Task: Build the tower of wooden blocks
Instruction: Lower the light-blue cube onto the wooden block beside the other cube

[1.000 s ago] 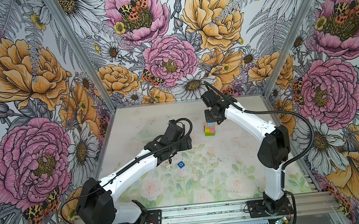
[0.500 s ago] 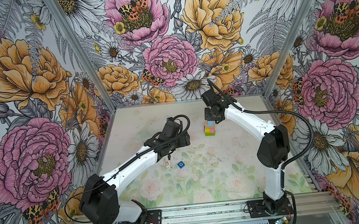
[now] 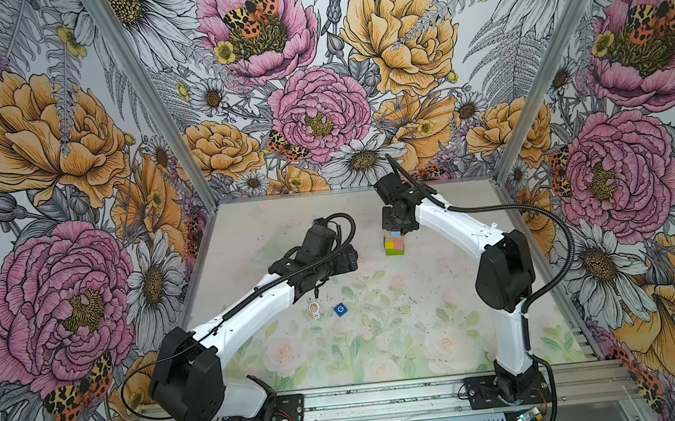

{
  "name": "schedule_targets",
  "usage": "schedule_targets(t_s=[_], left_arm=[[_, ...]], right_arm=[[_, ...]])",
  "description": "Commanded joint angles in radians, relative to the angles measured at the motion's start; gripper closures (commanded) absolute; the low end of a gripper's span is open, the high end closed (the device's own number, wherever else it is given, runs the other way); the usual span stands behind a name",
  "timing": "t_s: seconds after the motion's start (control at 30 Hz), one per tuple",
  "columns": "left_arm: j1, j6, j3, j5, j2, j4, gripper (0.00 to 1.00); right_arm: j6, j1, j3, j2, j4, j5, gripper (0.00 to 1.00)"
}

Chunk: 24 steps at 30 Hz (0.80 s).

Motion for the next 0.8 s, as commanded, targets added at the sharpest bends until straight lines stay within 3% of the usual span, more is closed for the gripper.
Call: schedule_targets(t_s=[0.0, 0.77], left_arm=[[0.003, 0.031, -0.003, 0.022, -0.006, 0.031, 0.13], [0.013, 0.029, -0.004, 0.021, -0.01, 0.03, 0.14]], right_arm=[[0.012, 0.005, 0.033, 0.02, 0.018, 0.013, 0.73], [0.008, -0.007, 0.06, 0.054, 0.018, -0.003, 0.73]])
